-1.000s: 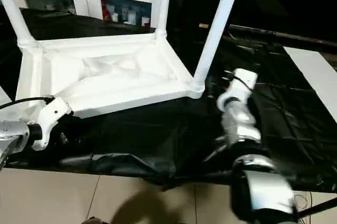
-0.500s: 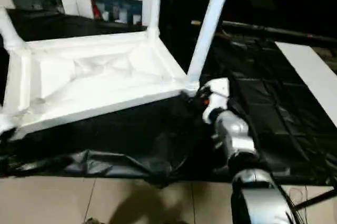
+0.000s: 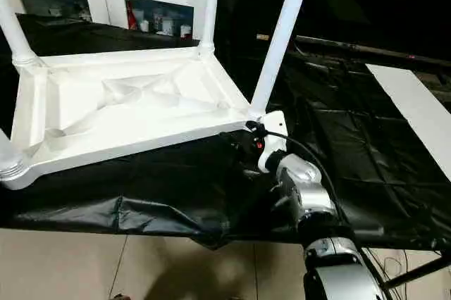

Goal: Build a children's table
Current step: Rotate leg to tighten, then rotate table base

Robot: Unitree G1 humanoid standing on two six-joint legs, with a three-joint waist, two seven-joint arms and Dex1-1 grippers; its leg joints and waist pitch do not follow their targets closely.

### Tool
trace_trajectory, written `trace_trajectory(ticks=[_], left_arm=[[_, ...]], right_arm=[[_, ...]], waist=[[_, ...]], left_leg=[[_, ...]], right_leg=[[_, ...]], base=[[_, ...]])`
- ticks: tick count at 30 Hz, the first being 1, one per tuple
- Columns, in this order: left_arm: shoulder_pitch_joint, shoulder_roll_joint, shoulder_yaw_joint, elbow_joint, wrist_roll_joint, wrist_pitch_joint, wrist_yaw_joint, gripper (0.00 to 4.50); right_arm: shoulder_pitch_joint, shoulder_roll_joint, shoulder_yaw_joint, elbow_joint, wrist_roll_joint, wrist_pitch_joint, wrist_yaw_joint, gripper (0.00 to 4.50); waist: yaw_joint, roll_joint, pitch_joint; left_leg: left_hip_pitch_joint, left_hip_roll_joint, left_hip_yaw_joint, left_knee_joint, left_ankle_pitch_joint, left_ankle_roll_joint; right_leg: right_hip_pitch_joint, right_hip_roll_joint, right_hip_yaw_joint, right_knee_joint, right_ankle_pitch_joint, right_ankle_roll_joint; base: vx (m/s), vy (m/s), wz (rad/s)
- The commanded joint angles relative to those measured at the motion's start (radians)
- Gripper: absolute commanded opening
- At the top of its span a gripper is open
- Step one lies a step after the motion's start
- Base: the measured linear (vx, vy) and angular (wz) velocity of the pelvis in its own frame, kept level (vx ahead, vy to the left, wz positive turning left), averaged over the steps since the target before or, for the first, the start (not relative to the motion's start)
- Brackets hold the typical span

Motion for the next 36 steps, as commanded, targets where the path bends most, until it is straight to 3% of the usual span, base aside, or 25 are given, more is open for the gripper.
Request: trace_trajectory(ticks=[1, 3, 6, 8, 9, 14, 19, 22, 25, 26, 27, 31, 36], left_arm=[[-0.039, -0.001, 0.029, 0.027, -0.047, -0.03, -0.018, 4.43], [-0.088, -0.019, 0.038, 0.044, -0.086, -0.032, -0.026, 4.43], [-0.155, -0.077, 0.007, 0.028, -0.135, -0.022, -0.042, 4.43], [-0.169, -0.09, 0.0, 0.024, -0.148, -0.02, -0.047, 4.43], [-0.19, -0.115, -0.016, 0.009, -0.17, -0.011, -0.058, 4.43], [-0.251, -0.165, -0.075, -0.007, -0.194, -0.014, -0.068, 4.43], [-0.351, -0.254, -0.158, -0.035, -0.194, -0.014, -0.013, 4.43], [-0.41, -0.324, -0.216, -0.047, -0.174, -0.026, 0.03, 4.43], [-0.496, -0.403, -0.317, 0.032, -0.068, -0.071, 0.126, 4.43], [-0.496, -0.403, -0.317, 0.032, -0.068, -0.071, 0.126, 4.43], [-0.513, -0.42, -0.339, 0.046, -0.057, -0.077, 0.13, 4.43], [-0.525, -0.454, -0.371, -0.03, -0.11, -0.031, 0.098, 4.43], [-0.534, -0.504, -0.457, -0.198, -0.21, 0.075, 0.047, 4.43]], right_arm=[[0.004, -0.01, 0.005, 0.0, -0.027, 0.014, -0.022, 4.27], [0.001, -0.009, 0.006, 0.024, -0.048, 0.017, -0.061, 4.27], [-0.001, -0.003, 0.012, 0.051, -0.065, 0.008, -0.094, 4.27], [-0.001, 0.0, 0.014, 0.053, -0.066, 0.009, -0.096, 4.27], [0.0, 0.005, 0.016, 0.054, -0.066, 0.011, -0.098, 4.27], [-0.003, 0.019, 0.029, 0.06, -0.089, 0.007, -0.112, 4.27], [-0.028, 0.041, 0.038, 0.104, -0.112, -0.003, -0.134, 4.27], [-0.049, 0.054, 0.053, 0.141, -0.132, -0.008, -0.15, 4.27], [-0.083, 0.077, 0.066, 0.186, -0.158, -0.011, -0.174, 4.27], [-0.083, 0.077, 0.066, 0.186, -0.158, -0.011, -0.174, 4.27], [-0.093, 0.083, 0.07, 0.19, -0.163, -0.012, -0.173, 4.27], [-0.109, 0.089, 0.071, 0.207, -0.166, -0.017, -0.173, 4.27], [-0.138, 0.104, 0.071, 0.249, -0.177, -0.027, -0.181, 4.27]], waist=[[0.0, 0.046, -0.042], [0.003, 0.046, -0.045], [0.004, 0.038, -0.048], [0.007, 0.042, -0.049], [0.007, 0.041, -0.051], [0.016, 0.037, -0.051], [0.026, 0.038, -0.052], [0.033, 0.035, -0.054], [0.031, 0.033, -0.056], [0.032, 0.034, -0.058], [0.028, 0.03, -0.058], [0.028, 0.032, -0.062], [0.031, 0.027, -0.066]], left_leg=[[0.032, 0.023, -0.014, -0.089, -0.501, -0.052], [0.035, 0.022, -0.012, -0.088, -0.486, -0.054], [0.028, 0.023, -0.009, -0.088, -0.441, -0.056], [0.029, 0.023, -0.007, -0.085, -0.428, -0.056], [0.024, 0.023, -0.008, -0.087, -0.405, -0.055], [0.029, 0.023, -0.003, -0.084, -0.384, -0.049], [0.036, 0.025, -0.002, -0.084, -0.407, -0.067], [0.031, 0.024, -0.003, -0.083, -0.395, -0.078], [0.026, 0.023, -0.004, -0.083, -0.379, -0.078], [0.03, 0.023, -0.003, -0.08, -0.375, -0.081], [0.018, 0.021, -0.004, -0.082, -0.353, -0.079], [0.024, 0.023, 0.0, -0.078, -0.328, -0.074], [0.02, 0.024, 0.003, -0.076, -0.278, -0.07]], right_leg=[[0.011, -0.06, 0.049, -0.097, -0.415, -0.179], [0.01, -0.058, 0.049, -0.093, -0.387, -0.188], [0.02, -0.061, 0.05, -0.085, -0.335, -0.203], [0.019, -0.063, 0.052, -0.084, -0.322, -0.21], [0.026, -0.063, 0.051, -0.08, -0.308, -0.208], [0.022, -0.061, 0.052, -0.079, -0.292, -0.208], [0.018, -0.061, 0.051, -0.081, -0.311, -0.2], [0.022, -0.063, 0.051, -0.079, -0.319, -0.188], [0.026, -0.062, 0.052, -0.079, -0.317, -0.172], [0.024, -0.062, 0.053, -0.079, -0.313, -0.17], [0.033, -0.062, 0.053, -0.076, -0.306, -0.166], [0.029, -0.06, 0.052, -0.071, -0.248, -0.186], [0.035, -0.057, 0.049, -0.057, -0.146, -0.215]], base=[[0.0, 0.0, 0.0], [0.0, 0.0, 0.0], [0.0, 0.0, 0.0], [0.0, 0.0, 0.0], [0.0, 0.0, 0.0], [0.0, 0.0, 0.0], [0.0, 0.0, 0.0], [0.0, 0.0, 0.0], [0.0, 0.0, 0.0], [0.0, 0.0, 0.0], [0.0, 0.0, 0.0], [0.0, 0.0, 0.0], [0.0, 0.0, 0.0]])
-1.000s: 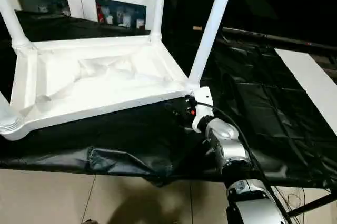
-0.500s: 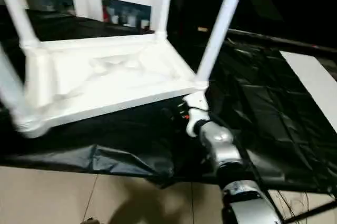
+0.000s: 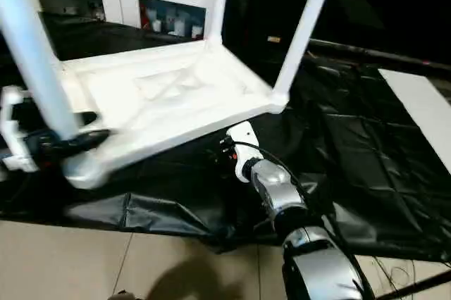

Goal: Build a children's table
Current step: Rotate table base

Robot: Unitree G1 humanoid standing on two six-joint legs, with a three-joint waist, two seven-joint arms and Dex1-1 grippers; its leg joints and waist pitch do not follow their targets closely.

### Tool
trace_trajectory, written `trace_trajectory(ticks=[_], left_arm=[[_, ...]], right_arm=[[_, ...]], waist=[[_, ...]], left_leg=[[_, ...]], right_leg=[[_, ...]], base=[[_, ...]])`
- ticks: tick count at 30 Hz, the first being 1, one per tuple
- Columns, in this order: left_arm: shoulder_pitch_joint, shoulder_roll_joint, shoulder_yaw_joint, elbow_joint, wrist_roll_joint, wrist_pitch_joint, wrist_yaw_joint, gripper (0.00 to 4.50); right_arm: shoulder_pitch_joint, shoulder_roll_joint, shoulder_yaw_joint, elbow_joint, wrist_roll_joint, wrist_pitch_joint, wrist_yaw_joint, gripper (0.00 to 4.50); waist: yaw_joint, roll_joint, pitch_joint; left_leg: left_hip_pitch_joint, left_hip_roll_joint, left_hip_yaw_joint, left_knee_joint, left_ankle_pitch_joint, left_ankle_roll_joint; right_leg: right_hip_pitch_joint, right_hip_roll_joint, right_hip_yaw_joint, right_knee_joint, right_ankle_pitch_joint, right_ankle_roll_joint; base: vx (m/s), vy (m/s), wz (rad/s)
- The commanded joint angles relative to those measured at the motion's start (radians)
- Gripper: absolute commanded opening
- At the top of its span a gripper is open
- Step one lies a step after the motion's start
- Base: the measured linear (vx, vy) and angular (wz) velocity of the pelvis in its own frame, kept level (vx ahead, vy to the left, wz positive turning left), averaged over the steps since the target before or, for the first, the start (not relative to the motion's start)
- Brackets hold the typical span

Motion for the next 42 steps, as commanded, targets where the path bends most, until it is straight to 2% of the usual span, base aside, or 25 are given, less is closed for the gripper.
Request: trace_trajectory(ticks=[1, 3, 4, 6, 7, 8, 10, 11, 12, 14, 15, 17, 23, 25, 28, 32, 35, 36, 37, 39, 41, 42], left_arm=[[-0.038, -0.034, -0.099, -0.12, -0.058, 0.055, -0.039, 4.43], [-0.055, -0.068, -0.156, -0.162, -0.067, 0.071, -0.043, 4.43], [-0.075, -0.108, -0.202, -0.179, -0.063, 0.076, -0.039, 4.43], [-0.09, -0.136, -0.225, -0.176, -0.054, 0.071, -0.033, 4.43], [-0.102, -0.16, -0.246, -0.166, -0.042, 0.063, -0.03, 4.43], [-0.129, -0.216, -0.291, -0.135, -0.005, 0.043, -0.019, 4.43], [-0.147, -0.247, -0.315, -0.117, 0.015, 0.037, -0.004, 4.43], [-0.157, -0.264, -0.326, -0.106, 0.024, 0.029, 0.005, 4.43], [-0.168, -0.279, -0.335, -0.094, 0.029, 0.024, 0.009, 4.43], [-0.18, -0.291, -0.345, -0.08, 0.038, 0.013, 0.023, 4.43], [-0.199, -0.31, -0.353, -0.047, 0.065, -0.006, 0.06, 4.43], [-0.21, -0.319, -0.356, -0.026, 0.082, -0.019, 0.086, 4.43], [-0.24, -0.337, -0.362, 0.045, 0.153, -0.083, 0.127, 4.43], [-0.245, -0.347, -0.365, 0.057, 0.161, -0.093, 0.133, 4.43], [-0.248, -0.36, -0.376, 0.064, 0.165, -0.108, 0.136, 4.43], [-0.266, -0.388, -0.39, 0.105, 0.193, -0.152, 0.169, 4.43], [-0.28, -0.395, -0.384, 0.143, 0.226, -0.189, 0.208, 4.43], [-0.297, -0.394, -0.377, 0.191, 0.276, -0.239, 0.252, 4.43], [-0.301, -0.39, -0.375, 0.208, 0.294, -0.259, 0.264, 4.43], [-0.305, -0.381, -0.374, 0.224, 0.316, -0.283, 0.279, 4.43], [-0.304, -0.361, -0.375, 0.241, 0.34, -0.304, 0.287, 4.43], [-0.301, -0.347, -0.375, 0.253, 0.35, -0.319, 0.288, 4.43]], right_arm=[[-0.025, -0.001, -0.007, 0.026, -0.005, -0.021, -0.007, 4.27], [-0.035, 0.007, -0.007, 0.038, -0.005, -0.028, 0.001, 4.27], [-0.044, 0.015, -0.006, 0.044, -0.005, -0.032, 0.007, 4.27], [-0.048, 0.02, -0.005, 0.046, -0.003, -0.034, 0.013, 4.27], [-0.052, 0.024, -0.005, 0.048, -0.001, -0.035, 0.017, 4.27], [-0.059, 0.036, -0.005, 0.051, 0.001, -0.038, 0.035, 4.27], [-0.063, 0.044, -0.005, 0.054, 0.004, -0.042, 0.053, 4.27], [-0.063, 0.049, -0.005, 0.053, 0.006, -0.045, 0.068, 4.27], [-0.062, 0.056, -0.005, 0.048, 0.012, -0.046, 0.09, 4.27], [-0.06, 0.06, -0.003, 0.045, 0.014, -0.048, 0.105, 4.27], [-0.06, 0.06, 0.002, 0.049, 0.006, -0.054, 0.097, 4.27], [-0.063, 0.058, 0.001, 0.057, 0.002, -0.059, 0.087, 4.27], [-0.058, 0.049, -0.018, 0.059, 0.012, -0.057, 0.128, 4.27], [-0.049, 0.052, -0.015, 0.047, 0.015, -0.064, 0.177, 4.27], [-0.039, 0.063, -0.007, 0.034, 0.024, -0.06, 0.24, 4.27], [-0.027, 0.073, 0.013, 0.02, 0.025, -0.057, 0.313, 4.27], [-0.036, 0.064, 0.007, 0.032, 0.01, -0.082, 0.249, 4.27], [-0.05, 0.049, -0.022, 0.048, 0.005, -0.108, 0.168, 4.27], [-0.057, 0.042, -0.039, 0.051, 0.011, -0.113, 0.144, 4.27], [-0.064, 0.031, -0.064, 0.052, 0.027, -0.115, 0.125, 4.27], [-0.069, 0.009, -0.09, 0.044, 0.044, -0.121, 0.116, 4.27], [-0.07, -0.01, -0.108, 0.036, 0.055, -0.124, 0.116, 4.27]], waist=[[-0.01, 0.034, -0.058], [-0.009, 0.034, -0.059], [-0.011, 0.032, -0.057], [-0.012, 0.031, -0.059], [-0.019, 0.027, -0.057], [-0.026, 0.029, -0.058], [-0.03, 0.029, -0.059], [-0.037, 0.026, -0.06], [-0.045, 0.028, -0.06], [-0.053, 0.024, -0.06], [-0.055, 0.028, -0.062], [-0.057, 0.027, -0.063], [-0.061, 0.036, -0.064], [-0.061, 0.035, -0.062], [-0.062, 0.036, -0.059], [-0.063, 0.036, -0.058], [-0.062, 0.036, -0.057], [-0.062, 0.037, -0.057], [-0.061, 0.038, -0.056], [-0.061, 0.034, -0.057], [-0.06, 0.035, -0.057], [-0.059, 0.04, -0.059]], left_leg=[[0.022, 0.023, 0.003, -0.078, -0.28, -0.066], [0.023, 0.023, 0.004, -0.077, -0.273, -0.067], [0.018, 0.021, 0.005, -0.077, -0.274, -0.069], [0.016, 0.021, 0.003, -0.077, -0.269, -0.073], [0.013, 0.018, 0.003, -0.076, -0.273, -0.07], [0.009, 0.017, 0.001, -0.075, -0.269, -0.07], [0.011, 0.019, 0.001, -0.073, -0.27, -0.066], [0.002, 0.017, -0.002, -0.074, -0.261, -0.064], [-0.003, 0.016, -0.003, -0.073, -0.255, -0.061], [-0.009, 0.015, -0.006, -0.074, -0.249, -0.055], [-0.005, 0.016, -0.006, -0.072, -0.244, -0.053], [0.003, 0.016, -0.003, -0.068, -0.24, -0.041], [0.008, 0.019, -0.001, -0.065, -0.216, -0.012], [0.008, 0.02, 0.0, -0.067, -0.234, -0.005], [0.009, 0.021, -0.002, -0.069, -0.267, -0.01], [0.008, 0.022, -0.004, -0.07, -0.282, -0.013], [0.011, 0.021, -0.004, -0.07, -0.294, -0.014], [0.01, 0.021, -0.004, -0.07, -0.297, -0.019], [0.014, 0.02, -0.005, -0.069, -0.311, -0.022], [0.011, 0.019, -0.005, -0.069, -0.314, -0.018], [0.008, 0.018, -0.005, -0.068, -0.3, -0.013], [0.011, 0.021, -0.004, -0.068, -0.29, -0.008]], right_leg=[[0.036, -0.059, 0.046, -0.061, -0.152, -0.203], [0.036, -0.059, 0.046, -0.06, -0.148, -0.201], [0.039, -0.057, 0.047, -0.063, -0.159, -0.192], [0.044, -0.059, 0.048, -0.065, -0.17, -0.183], [0.045, -0.058, 0.049, -0.068, -0.193, -0.171], [0.048, -0.059, 0.049, -0.07, -0.211, -0.163], [0.046, -0.06, 0.049, -0.074, -0.217, -0.16], [0.054, -0.06, 0.048, -0.071, -0.22, -0.158], [0.056, -0.059, 0.048, -0.072, -0.229, -0.154], [0.06, -0.059, 0.046, -0.074, -0.251, -0.149], [0.056, -0.058, 0.047, -0.075, -0.237, -0.155], [0.051, -0.056, 0.047, -0.074, -0.203, -0.173], [0.051, -0.054, 0.046, -0.067, -0.103, -0.229], [0.052, -0.054, 0.046, -0.069, -0.112, -0.239], [0.05, -0.056, 0.046, -0.075, -0.167, -0.235], [0.05, -0.057, 0.046, -0.078, -0.195, -0.232], [0.047, -0.057, 0.046, -0.083, -0.222, -0.225], [0.045, -0.057, 0.045, -0.085, -0.24, -0.215], [0.043, -0.057, 0.045, -0.087, -0.263, -0.207], [0.045, -0.059, 0.045, -0.089, -0.293, -0.193], [0.046, -0.06, 0.045, -0.088, -0.291, -0.191], [0.043, -0.06, 0.046, -0.086, -0.265, -0.199]], base=[[0.0, 0.0, 0.0], [0.0, 0.0, 0.0], [0.0, 0.0, 0.0], [0.0, 0.0, 0.0], [0.0, 0.0, 0.0], [0.0, 0.0, 0.0], [0.0, 0.0, 0.0], [0.0, 0.0, 0.0], [0.0, 0.0, 0.0], [0.0, 0.0, 0.0], [0.0, 0.0, 0.0], [0.0, 0.0, 0.0], [0.0, 0.0, 0.0], [0.0, 0.0, 0.0], [0.0, 0.0, 0.0], [0.0, 0.0, 0.0], [0.0, 0.0, 0.0], [0.0, 0.0, 0.0], [0.0, 0.0, 0.0], [0.0, 0.0, 0.0], [0.0, 0.0, 0.0], [0.0, 0.0, 0.0]])
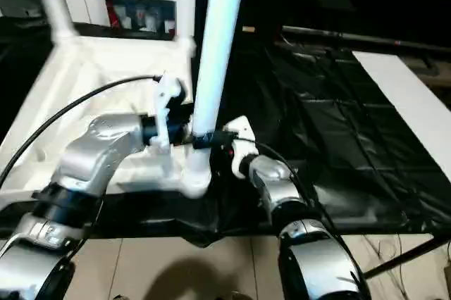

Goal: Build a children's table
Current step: Rotate table base

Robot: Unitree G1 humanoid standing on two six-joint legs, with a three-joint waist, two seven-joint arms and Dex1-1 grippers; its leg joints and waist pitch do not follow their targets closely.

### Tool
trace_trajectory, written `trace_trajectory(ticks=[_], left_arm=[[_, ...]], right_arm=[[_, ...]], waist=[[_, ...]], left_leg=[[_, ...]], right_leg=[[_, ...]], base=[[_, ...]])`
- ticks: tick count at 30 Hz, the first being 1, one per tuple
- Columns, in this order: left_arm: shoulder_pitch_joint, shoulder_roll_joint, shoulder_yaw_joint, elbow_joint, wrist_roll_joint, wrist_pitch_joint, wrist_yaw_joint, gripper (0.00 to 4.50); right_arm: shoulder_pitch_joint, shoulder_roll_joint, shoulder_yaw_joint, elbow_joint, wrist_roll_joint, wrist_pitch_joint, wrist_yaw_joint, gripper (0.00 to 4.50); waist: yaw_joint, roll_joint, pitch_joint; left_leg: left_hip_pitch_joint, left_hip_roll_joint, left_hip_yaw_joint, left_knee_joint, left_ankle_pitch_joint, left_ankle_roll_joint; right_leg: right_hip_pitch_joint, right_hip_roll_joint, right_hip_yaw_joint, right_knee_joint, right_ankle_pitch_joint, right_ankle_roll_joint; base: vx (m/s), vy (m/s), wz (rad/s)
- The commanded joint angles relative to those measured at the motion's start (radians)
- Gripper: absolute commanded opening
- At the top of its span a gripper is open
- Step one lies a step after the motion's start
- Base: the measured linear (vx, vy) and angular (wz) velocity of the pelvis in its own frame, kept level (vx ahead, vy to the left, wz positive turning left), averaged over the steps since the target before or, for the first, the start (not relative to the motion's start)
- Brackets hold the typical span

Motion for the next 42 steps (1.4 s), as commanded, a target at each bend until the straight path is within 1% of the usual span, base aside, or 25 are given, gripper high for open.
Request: trace_trajectory(ticks=[1, 2, 3, 4, 5, 7, 9, 10, 11, 12, 13, 15, 16, 18, 21, 26, 27, 28, 30, 31, 32, 34, 37, 40, 42], left_arm=[[0.003, 0.024, 0.003, 0.029, 0.029, -0.026, 0.011, 4.43], [0.009, 0.03, 0.008, 0.032, 0.029, -0.034, 0.006, 4.43], [0.013, 0.034, 0.013, 0.036, 0.029, -0.044, 0.001, 4.43], [0.027, 0.047, 0.02, 0.035, 0.023, -0.048, -0.019, 4.43], [0.03, 0.051, 0.021, 0.034, 0.022, -0.047, -0.024, 4.43], [0.069, 0.118, -0.012, 0.021, 0.04, -0.051, -0.107, 4.43], [0.103, 0.182, -0.051, 0.001, 0.057, -0.034, -0.179, 4.43], [0.115, 0.21, -0.066, -0.004, 0.067, -0.02, -0.203, 4.43], [0.115, 0.21, -0.066, -0.004, 0.067, -0.02, -0.203, 4.43], [0.125, 0.248, -0.083, 0.008, 0.081, -0.01, -0.227, 4.43], [0.124, 0.256, -0.084, 0.023, 0.089, -0.013, -0.225, 4.43], [0.117, 0.265, -0.086, 0.055, 0.11, -0.031, -0.212, 4.16], [0.111, 0.27, -0.09, 0.078, 0.122, -0.045, -0.209, 4.08], [0.094, 0.28, -0.094, 0.131, 0.142, -0.084, -0.214, 3.97], [0.072, 0.287, -0.097, 0.18, 0.158, -0.118, -0.228, 3.67], [0.046, 0.296, -0.119, 0.219, 0.175, -0.128, -0.271, 3.16], [0.042, 0.296, -0.121, 0.229, 0.179, -0.13, -0.279, 3.16], [0.036, 0.298, -0.125, 0.244, 0.184, -0.136, -0.291, 2.98], [0.031, 0.299, -0.127, 0.256, 0.187, -0.141, -0.301, 2.85], [0.03, 0.306, -0.133, 0.261, 0.187, -0.142, -0.325, 2.75], [0.032, 0.307, -0.133, 0.259, 0.182, -0.139, -0.343, 2.7], [0.033, 0.308, -0.133, 0.259, 0.179, -0.138, -0.355, 2.61], [0.034, 0.308, -0.131, 0.266, 0.181, -0.146, -0.354, 2.31], [0.034, 0.308, -0.132, 0.277, 0.185, -0.148, -0.357, 2.18], [0.036, 0.309, -0.13, 0.289, 0.19, -0.155, -0.358, 1.95]], right_arm=[[-0.026, -0.036, -0.033, -0.035, 0.035, -0.015, 0.013, 4.27], [-0.022, -0.046, -0.037, -0.044, 0.04, -0.013, 0.025, 4.27], [-0.019, -0.055, -0.04, -0.053, 0.043, -0.012, 0.037, 4.27], [-0.007, -0.072, -0.041, -0.078, 0.05, -0.007, 0.071, 4.27], [-0.003, -0.077, -0.04, -0.085, 0.051, -0.006, 0.079, 4.27], [0.045, -0.12, -0.017, -0.164, 0.052, 0.014, 0.169, 4.27], [0.088, -0.163, 0.013, -0.215, 0.027, 0.022, 0.223, 4.27], [0.106, -0.185, 0.028, -0.232, 0.011, 0.021, 0.242, 4.27], [0.106, -0.185, 0.028, -0.232, 0.011, 0.021, 0.242, 4.27], [0.136, -0.224, 0.058, -0.256, -0.017, 0.019, 0.279, 4.27], [0.148, -0.242, 0.074, -0.268, -0.029, 0.019, 0.296, 4.27], [0.167, -0.262, 0.094, -0.292, -0.042, 0.024, 0.323, 4.27], [0.176, -0.269, 0.102, -0.308, -0.044, 0.029, 0.338, 4.27], [0.195, -0.276, 0.111, -0.353, -0.038, 0.051, 0.363, 4.27], [0.215, -0.279, 0.122, -0.401, -0.028, 0.077, 0.383, 4.27], [0.237, -0.284, 0.14, -0.457, -0.022, 0.099, 0.409, 4.27], [0.24, -0.284, 0.141, -0.466, -0.019, 0.106, 0.413, 4.27], [0.245, -0.286, 0.142, -0.482, -0.014, 0.116, 0.421, 4.27], [0.249, -0.288, 0.143, -0.493, -0.01, 0.125, 0.428, 4.27], [0.254, -0.29, 0.143, -0.502, -0.008, 0.127, 0.434, 4.27], [0.257, -0.294, 0.143, -0.506, -0.009, 0.13, 0.435, 4.27], [0.259, -0.296, 0.143, -0.509, -0.01, 0.132, 0.436, 4.27], [0.264, -0.303, 0.144, -0.516, -0.01, 0.14, 0.436, 4.27], [0.266, -0.305, 0.146, -0.521, -0.009, 0.145, 0.438, 4.27], [0.269, -0.306, 0.149, -0.529, -0.011, 0.153, 0.439, 4.27]], waist=[[0.015, 0.026, -0.07], [0.016, 0.024, -0.069], [0.02, 0.024, -0.069], [0.025, 0.028, -0.068], [0.026, 0.028, -0.069], [0.031, 0.029, -0.069], [0.034, 0.031, -0.068], [0.034, 0.037, -0.069], [0.035, 0.035, -0.068], [0.037, 0.039, -0.068], [0.04, 0.04, -0.065], [0.042, 0.04, -0.064], [0.046, 0.04, -0.062], [0.049, 0.04, -0.063], [0.05, 0.039, -0.064], [0.051, 0.039, -0.065], [0.052, 0.045, -0.065], [0.05, 0.042, -0.065], [0.051, 0.041, -0.066], [0.051, 0.045, -0.066], [0.052, 0.044, -0.067], [0.051, 0.044, -0.066], [0.052, 0.044, -0.065], [0.052, 0.042, -0.064], [0.052, 0.042, -0.064]], left_leg=[[0.009, 0.019, -0.001, -0.065, -0.275, 0.002], [0.009, 0.018, 0.001, -0.064, -0.268, 0.006], [0.005, 0.016, 0.003, -0.063, -0.251, 0.014], [0.005, 0.017, 0.003, -0.063, -0.238, 0.019], [0.005, 0.017, 0.003, -0.063, -0.233, 0.02], [0.005, 0.017, 0.004, -0.063, -0.221, 0.027], [0.008, 0.019, 0.003, -0.065, -0.225, 0.027], [0.011, 0.02, 0.003, -0.066, -0.229, 0.02], [0.012, 0.021, 0.003, -0.068, -0.231, 0.018], [0.013, 0.019, 0.004, -0.066, -0.234, 0.013], [0.016, 0.019, 0.007, -0.065, -0.249, 0.013], [0.014, 0.018, 0.006, -0.067, -0.262, 0.01], [0.016, 0.017, 0.006, -0.068, -0.276, 0.01], [0.013, 0.015, 0.004, -0.068, -0.272, 0.011], [0.013, 0.017, 0.002, -0.068, -0.269, 0.006], [0.013, 0.018, 0.001, -0.068, -0.259, 0.005], [0.014, 0.018, 0.001, -0.068, -0.252, 0.004], [0.012, 0.017, 0.002, -0.068, -0.251, 0.005], [0.012, 0.017, 0.002, -0.068, -0.245, 0.007], [0.013, 0.017, 0.002, -0.068, -0.245, 0.006], [0.012, 0.017, 0.002, -0.067, -0.244, 0.006], [0.012, 0.018, 0.001, -0.068, -0.25, 0.004], [0.014, 0.018, 0.002, -0.067, -0.258, 0.002], [0.013, 0.017, 0.002, -0.067, -0.265, 0.002], [0.015, 0.018, 0.002, -0.067, -0.267, 0.001]], right_leg=[[0.053, -0.067, 0.044, -0.083, -0.236, -0.203], [0.052, -0.065, 0.044, -0.082, -0.221, -0.208], [0.057, -0.065, 0.044, -0.079, -0.199, -0.215], [0.057, -0.066, 0.044, -0.077, -0.185, -0.218], [0.058, -0.066, 0.044, -0.077, -0.18, -0.218], [0.059, -0.065, 0.045, -0.074, -0.159, -0.218], [0.057, -0.065, 0.044, -0.075, -0.161, -0.216], [0.055, -0.063, 0.044, -0.073, -0.154, -0.221], [0.054, -0.062, 0.043, -0.075, -0.154, -0.223], [0.054, -0.063, 0.044, -0.074, -0.151, -0.231], [0.05, -0.063, 0.046, -0.077, -0.161, -0.235], [0.053, -0.063, 0.045, -0.08, -0.181, -0.229], [0.052, -0.064, 0.046, -0.086, -0.215, -0.215], [0.054, -0.065, 0.048, -0.088, -0.23, -0.201], [0.055, -0.067, 0.047, -0.086, -0.24, -0.194], [0.054, -0.068, 0.046, -0.082, -0.212, -0.208], [0.054, -0.068, 0.047, -0.081, -0.198, -0.211], [0.056, -0.066, 0.047, -0.08, -0.187, -0.213], [0.057, -0.067, 0.047, -0.08, -0.172, -0.218], [0.057, -0.067, 0.047, -0.08, -0.167, -0.221], [0.058, -0.068, 0.047, -0.079, -0.163, -0.223], [0.058, -0.068, 0.046, -0.078, -0.169, -0.226], [0.057, -0.069, 0.047, -0.08, -0.183, -0.228], [0.057, -0.069, 0.046, -0.083, -0.21, -0.221], [0.056, -0.07, 0.047, -0.084, -0.22, -0.217]], base=[[0.0, 0.0, 0.0], [0.0, 0.0, 0.0], [0.0, 0.0, 0.0], [0.0, 0.0, 0.0], [0.0, 0.0, 0.0], [0.0, 0.0, 0.0], [0.0, 0.0, 0.0], [0.0, 0.0, 0.0], [0.0, 0.0, 0.0], [0.0, 0.0, 0.0], [0.0, 0.0, 0.0], [0.0, 0.0, 0.0], [0.0, 0.0, 0.0], [0.0, 0.0, 0.0], [0.0, 0.0, 0.0], [0.0, 0.0, 0.0], [0.0, 0.0, 0.0], [0.0, 0.0, 0.0], [0.0, 0.0, 0.0], [0.0, 0.0, 0.0], [0.0, 0.0, 0.0], [0.0, 0.0, 0.0], [0.0, 0.0, 0.0], [0.0, 0.0, 0.0], [0.0, 0.0, 0.0]])
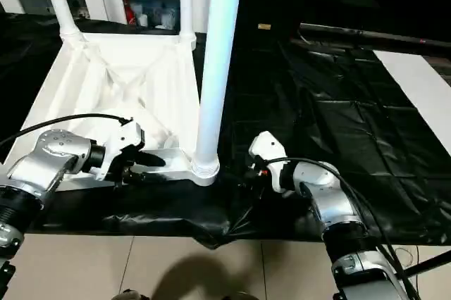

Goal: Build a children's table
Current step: Rotate table base

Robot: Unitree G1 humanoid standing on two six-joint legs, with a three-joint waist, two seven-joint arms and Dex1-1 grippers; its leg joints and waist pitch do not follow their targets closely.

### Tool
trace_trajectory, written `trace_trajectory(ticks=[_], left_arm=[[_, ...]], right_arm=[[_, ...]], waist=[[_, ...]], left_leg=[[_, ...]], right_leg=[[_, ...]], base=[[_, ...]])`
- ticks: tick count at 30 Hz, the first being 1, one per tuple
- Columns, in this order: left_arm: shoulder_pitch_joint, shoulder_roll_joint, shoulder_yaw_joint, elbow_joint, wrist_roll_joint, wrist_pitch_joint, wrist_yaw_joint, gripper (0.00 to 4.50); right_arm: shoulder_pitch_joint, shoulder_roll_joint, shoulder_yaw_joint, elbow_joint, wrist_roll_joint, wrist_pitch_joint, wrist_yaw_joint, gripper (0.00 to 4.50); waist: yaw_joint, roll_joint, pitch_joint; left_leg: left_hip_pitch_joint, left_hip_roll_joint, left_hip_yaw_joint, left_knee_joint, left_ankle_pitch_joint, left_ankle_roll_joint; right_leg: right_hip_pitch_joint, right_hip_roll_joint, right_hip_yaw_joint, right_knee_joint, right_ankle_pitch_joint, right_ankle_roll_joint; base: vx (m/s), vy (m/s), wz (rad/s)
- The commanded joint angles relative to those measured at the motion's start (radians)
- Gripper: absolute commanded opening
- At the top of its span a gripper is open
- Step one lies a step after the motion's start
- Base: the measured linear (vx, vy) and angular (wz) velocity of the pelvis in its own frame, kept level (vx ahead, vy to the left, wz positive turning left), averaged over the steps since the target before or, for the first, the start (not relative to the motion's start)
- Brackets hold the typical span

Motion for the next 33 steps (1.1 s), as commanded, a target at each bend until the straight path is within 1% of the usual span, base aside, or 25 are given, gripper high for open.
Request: trace_trajectory(ticks=[1, 2, 4, 5, 7, 8, 9, 10, 11, 12, 14, 15, 17, 18, 21, 22, 24, 25, 28, 33], left_arm=[[-0.004, 0.004, -0.01, 0.024, 0.015, -0.004, -0.009, 1.88], [-0.004, 0.004, -0.009, 0.029, 0.016, -0.005, -0.007, 1.85], [-0.003, 0.005, -0.009, 0.033, 0.019, -0.008, -0.006, 1.76], [-0.003, 0.005, -0.009, 0.033, 0.019, -0.008, -0.006, 1.51], [-0.001, 0.008, -0.012, 0.04, 0.028, -0.011, -0.009, 1.45], [-0.001, 0.008, -0.012, 0.04, 0.028, -0.011, -0.009, 1.36], [0.002, 0.009, -0.015, 0.045, 0.036, -0.012, -0.01, 1.36], [0.002, 0.009, -0.015, 0.045, 0.036, -0.012, -0.01, 1.08], [0.004, 0.01, -0.019, 0.051, 0.046, -0.013, -0.008, 1.08], [0.008, 0.013, -0.027, 0.055, 0.056, -0.015, -0.007, 0.95], [0.014, 0.015, -0.038, 0.06, 0.069, -0.016, -0.005, 0.89], [0.016, 0.016, -0.042, 0.062, 0.073, -0.017, -0.005, 0.63], [0.018, 0.015, -0.043, 0.061, 0.074, -0.017, -0.005, 0.55], [0.02, 0.014, -0.044, 0.061, 0.076, -0.017, -0.004, 0.48], [0.022, 0.012, -0.044, 0.06, 0.078, -0.018, -0.002, 0.1], [0.022, 0.011, -0.045, 0.06, 0.079, -0.018, -0.001, 0.06], [0.022, 0.007, -0.047, 0.061, 0.083, -0.021, 0.001, 0.02], [0.022, 0.004, -0.049, 0.06, 0.084, -0.022, 0.0, 0.02], [0.02, -0.002, -0.049, 0.062, 0.092, -0.025, -0.001, 0.02], [0.017, -0.006, -0.053, 0.07, 0.102, -0.029, 0.002, 0.02]], right_arm=[[0.01, -0.016, 0.008, -0.033, 0.004, 0.015, 0.005, 4.27], [0.011, -0.016, 0.008, -0.035, 0.004, 0.017, 0.006, 4.27], [0.01, -0.015, 0.008, -0.037, 0.005, 0.019, 0.007, 4.27], [0.01, -0.015, 0.008, -0.037, 0.005, 0.019, 0.007, 4.27], [0.01, -0.011, 0.007, -0.044, 0.008, 0.024, 0.01, 4.27], [0.01, -0.011, 0.007, -0.044, 0.008, 0.024, 0.01, 4.27], [0.011, -0.007, 0.006, -0.053, 0.018, 0.03, 0.018, 4.27], [0.011, -0.007, 0.006, -0.053, 0.018, 0.03, 0.018, 4.27], [0.015, -0.003, 0.009, -0.066, 0.028, 0.037, 0.032, 4.27], [0.021, -0.001, 0.015, -0.083, 0.038, 0.047, 0.05, 4.27], [0.033, 0.003, 0.027, -0.109, 0.05, 0.058, 0.075, 4.27], [0.036, 0.007, 0.03, -0.119, 0.057, 0.067, 0.084, 4.27], [0.038, 0.012, 0.031, -0.126, 0.068, 0.081, 0.092, 4.27], [0.037, 0.018, 0.035, -0.137, 0.08, 0.101, 0.104, 4.27], [0.032, 0.024, 0.04, -0.133, 0.074, 0.096, 0.095, 4.27], [0.028, 0.028, 0.042, -0.127, 0.068, 0.09, 0.088, 4.27], [0.013, 0.041, 0.044, -0.104, 0.046, 0.067, 0.056, 4.27], [0.004, 0.051, 0.044, -0.089, 0.041, 0.061, 0.044, 4.27], [-0.015, 0.074, 0.05, -0.067, 0.033, 0.066, 0.021, 4.27], [-0.055, 0.11, 0.048, -0.01, 0.031, 0.062, -0.026, 4.27]], waist=[[0.003, 0.021, -0.072], [0.003, 0.019, -0.072], [0.004, 0.019, -0.072], [0.004, 0.02, -0.072], [0.004, 0.019, -0.072], [0.004, 0.016, -0.072], [0.004, 0.016, -0.072], [0.004, 0.016, -0.072], [0.004, 0.016, -0.071], [0.003, 0.015, -0.071], [0.004, 0.015, -0.07], [0.003, 0.013, -0.068], [0.004, 0.013, -0.068], [0.002, 0.012, -0.067], [0.002, 0.013, -0.064], [0.001, 0.013, -0.064], [0.0, 0.013, -0.066], [-0.001, 0.014, -0.066], [-0.002, 0.016, -0.067], [-0.001, 0.017, -0.068]], left_leg=[[0.014, 0.019, 0.0, -0.067, -0.268, 0.001], [0.014, 0.019, 0.0, -0.067, -0.267, 0.002], [0.013, 0.019, 0.0, -0.067, -0.265, 0.002], [0.014, 0.019, -0.001, -0.067, -0.265, 0.002], [0.013, 0.019, 0.0, -0.067, -0.264, 0.002], [0.012, 0.018, 0.0, -0.067, -0.261, 0.003], [0.013, 0.018, 0.0, -0.067, -0.261, 0.004], [0.012, 0.018, -0.001, -0.067, -0.26, 0.004], [0.012, 0.018, 0.0, -0.067, -0.264, 0.005], [0.012, 0.018, -0.001, -0.067, -0.266, 0.006], [0.012, 0.02, -0.002, -0.068, -0.267, 0.011], [0.013, 0.019, -0.002, -0.069, -0.28, 0.01], [0.013, 0.019, -0.002, -0.069, -0.283, 0.01], [0.013, 0.019, -0.004, -0.07, -0.294, 0.007], [0.017, 0.02, -0.005, -0.072, -0.315, -0.001], [0.017, 0.019, -0.006, -0.072, -0.32, -0.004], [0.016, 0.019, -0.007, -0.073, -0.313, -0.007], [0.016, 0.02, -0.008, -0.074, -0.309, -0.01], [0.019, 0.02, -0.005, -0.073, -0.311, -0.012], [0.02, 0.02, -0.004, -0.074, -0.306, -0.015]], right_leg=[[0.054, -0.068, 0.046, -0.081, -0.222, -0.215], [0.054, -0.068, 0.046, -0.081, -0.224, -0.214], [0.054, -0.069, 0.046, -0.081, -0.231, -0.21], [0.053, -0.07, 0.046, -0.081, -0.233, -0.21], [0.053, -0.069, 0.046, -0.082, -0.237, -0.208], [0.054, -0.07, 0.045, -0.081, -0.239, -0.206], [0.053, -0.069, 0.045, -0.082, -0.242, -0.205], [0.054, -0.07, 0.046, -0.082, -0.247, -0.201], [0.053, -0.07, 0.045, -0.083, -0.257, -0.199], [0.053, -0.07, 0.045, -0.084, -0.261, -0.197], [0.053, -0.071, 0.046, -0.084, -0.268, -0.19], [0.051, -0.071, 0.045, -0.089, -0.299, -0.185], [0.051, -0.071, 0.045, -0.089, -0.31, -0.182], [0.05, -0.073, 0.045, -0.092, -0.346, -0.174], [0.045, -0.073, 0.045, -0.096, -0.385, -0.166], [0.045, -0.074, 0.045, -0.097, -0.399, -0.162], [0.046, -0.075, 0.045, -0.096, -0.398, -0.16], [0.045, -0.075, 0.045, -0.094, -0.384, -0.163], [0.043, -0.073, 0.047, -0.091, -0.353, -0.178], [0.044, -0.073, 0.048, -0.087, -0.319, -0.191]], base=[[0.0, 0.0, 0.0], [0.0, 0.0, 0.0], [0.0, 0.0, 0.0], [0.0, 0.0, 0.0], [0.0, 0.0, 0.0], [0.0, 0.0, 0.0], [0.0, 0.0, 0.0], [0.0, 0.0, 0.0], [0.0, 0.0, 0.0], [0.0, 0.0, 0.0], [0.0, 0.0, 0.0], [0.0, 0.0, 0.0], [0.0, 0.0, 0.0], [0.0, 0.0, 0.0], [0.0, 0.0, 0.0], [0.0, 0.0, 0.0], [0.0, 0.0, 0.0], [0.0, 0.0, 0.0], [0.0, 0.0, 0.0], [0.0, 0.0, 0.0]])
